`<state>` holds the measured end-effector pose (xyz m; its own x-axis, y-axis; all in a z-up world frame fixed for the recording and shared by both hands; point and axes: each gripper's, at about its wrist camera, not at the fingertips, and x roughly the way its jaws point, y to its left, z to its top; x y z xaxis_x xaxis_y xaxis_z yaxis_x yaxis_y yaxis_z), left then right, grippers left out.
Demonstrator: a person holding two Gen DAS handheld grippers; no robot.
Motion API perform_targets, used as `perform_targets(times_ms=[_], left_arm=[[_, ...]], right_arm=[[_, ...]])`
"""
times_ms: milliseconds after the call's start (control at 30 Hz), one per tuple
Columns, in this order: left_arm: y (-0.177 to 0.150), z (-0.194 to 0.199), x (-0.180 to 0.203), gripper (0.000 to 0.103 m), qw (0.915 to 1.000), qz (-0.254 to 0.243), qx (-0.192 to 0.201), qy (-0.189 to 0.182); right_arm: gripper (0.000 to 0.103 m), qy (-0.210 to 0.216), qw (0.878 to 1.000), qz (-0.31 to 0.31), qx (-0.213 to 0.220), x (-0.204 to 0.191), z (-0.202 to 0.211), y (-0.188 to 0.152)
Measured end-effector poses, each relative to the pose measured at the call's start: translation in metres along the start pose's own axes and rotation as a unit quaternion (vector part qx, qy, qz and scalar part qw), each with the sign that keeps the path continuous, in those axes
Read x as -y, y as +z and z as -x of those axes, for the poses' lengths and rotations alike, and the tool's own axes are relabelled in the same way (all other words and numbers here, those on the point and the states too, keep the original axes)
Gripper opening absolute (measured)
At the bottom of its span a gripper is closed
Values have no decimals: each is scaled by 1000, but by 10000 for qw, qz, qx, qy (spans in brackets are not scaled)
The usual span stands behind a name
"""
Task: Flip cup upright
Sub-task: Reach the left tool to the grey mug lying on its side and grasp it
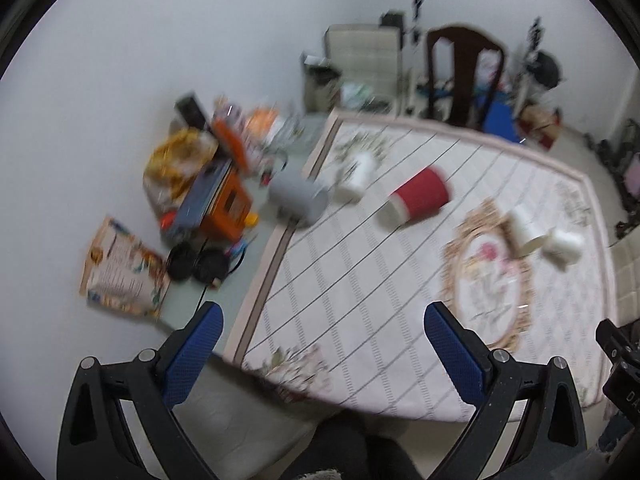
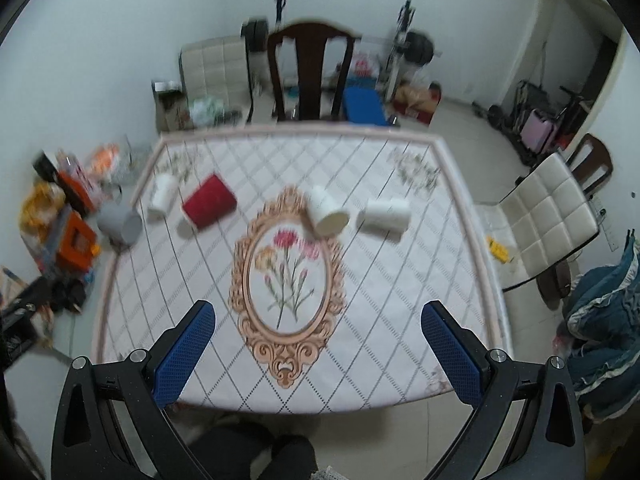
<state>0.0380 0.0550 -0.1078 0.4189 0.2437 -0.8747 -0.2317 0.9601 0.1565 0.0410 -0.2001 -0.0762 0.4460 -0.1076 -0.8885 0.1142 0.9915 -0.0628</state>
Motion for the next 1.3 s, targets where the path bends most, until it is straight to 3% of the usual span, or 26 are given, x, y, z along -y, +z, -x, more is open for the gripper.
perform_targets(times_ms=[167,367,633,733,833,967,1067,1167,1300], left_arm=[[6,-63,-13,103,9981,105,-564,229],[34,-141,-30,103,9918,317,-1229,162],[99,-229,-69,103,9791,1190,-1648,-72],[119,-263,-83,103,9699,1588,-1826,-272],[131,-295,-95,102,9538,2091,-2062,-636],[138,-331,-109,102,9213,2893,-2298,-1215],[142,-346,-113,102,9070,3269,-2248,-1413],[148,-361,-111,96,9010,3370,-2308,-1460],[151,-380,-103,91,9053,3187,-2461,-1355]], right_arm=[[103,117,9973,158,-701,-34,-83,-6],[103,58,9893,358,-1411,-83,-172,2],[103,-93,9811,571,-1847,-143,-253,40],[103,-169,9804,536,-1888,-160,-279,56],[103,-236,9801,442,-1922,-176,-303,69],[103,-313,9790,319,-1987,-187,-325,77],[103,-386,9780,241,-2034,-190,-336,80],[103,-456,9766,176,-2093,-190,-344,79],[103,-561,9753,67,-2137,-185,-351,78]])
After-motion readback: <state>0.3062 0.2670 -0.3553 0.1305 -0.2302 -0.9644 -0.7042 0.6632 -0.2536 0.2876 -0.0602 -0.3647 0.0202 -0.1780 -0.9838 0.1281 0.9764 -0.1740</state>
